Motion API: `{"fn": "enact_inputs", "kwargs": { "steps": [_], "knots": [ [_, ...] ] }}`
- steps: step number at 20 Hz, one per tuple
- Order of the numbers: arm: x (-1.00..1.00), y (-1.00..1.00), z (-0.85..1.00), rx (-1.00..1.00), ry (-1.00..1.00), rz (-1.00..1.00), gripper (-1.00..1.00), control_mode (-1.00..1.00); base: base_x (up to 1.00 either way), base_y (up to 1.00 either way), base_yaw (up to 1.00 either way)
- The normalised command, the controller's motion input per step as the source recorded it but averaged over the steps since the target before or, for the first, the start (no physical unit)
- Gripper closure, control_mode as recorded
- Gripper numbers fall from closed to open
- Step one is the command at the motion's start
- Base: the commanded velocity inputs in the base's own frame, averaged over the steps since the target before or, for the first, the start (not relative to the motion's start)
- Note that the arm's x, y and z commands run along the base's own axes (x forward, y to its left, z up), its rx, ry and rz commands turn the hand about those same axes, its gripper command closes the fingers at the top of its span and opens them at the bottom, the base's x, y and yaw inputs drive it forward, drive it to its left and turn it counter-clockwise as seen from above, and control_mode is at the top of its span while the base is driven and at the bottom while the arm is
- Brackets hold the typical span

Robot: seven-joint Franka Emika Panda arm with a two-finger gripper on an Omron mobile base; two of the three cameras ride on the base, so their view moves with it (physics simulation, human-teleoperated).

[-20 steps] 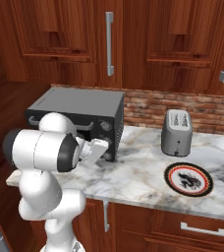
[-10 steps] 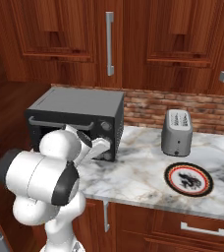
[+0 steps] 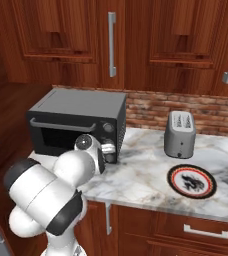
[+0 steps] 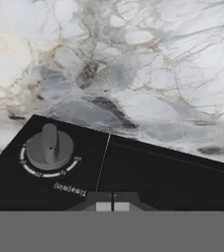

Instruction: Pick up the bagel from the plate, place it on the toaster oven rack, close the door, and set the timer.

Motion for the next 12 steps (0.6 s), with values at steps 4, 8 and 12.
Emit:
{"fn": "enact_inputs", "kwargs": {
  "steps": [4,8,12],
  "knots": [
    [0.64,-0.75,0.00,0.28,0.00,0.12,1.00,-1.00,0.00,0.00,0.00],
    [0.23,-0.68,0.00,0.19,0.02,0.07,1.00,-1.00,0.00,0.00,0.00],
    [-0.09,-0.40,0.24,0.03,0.03,0.05,1.00,-1.00,0.00,0.00,0.00]
  ]
}}
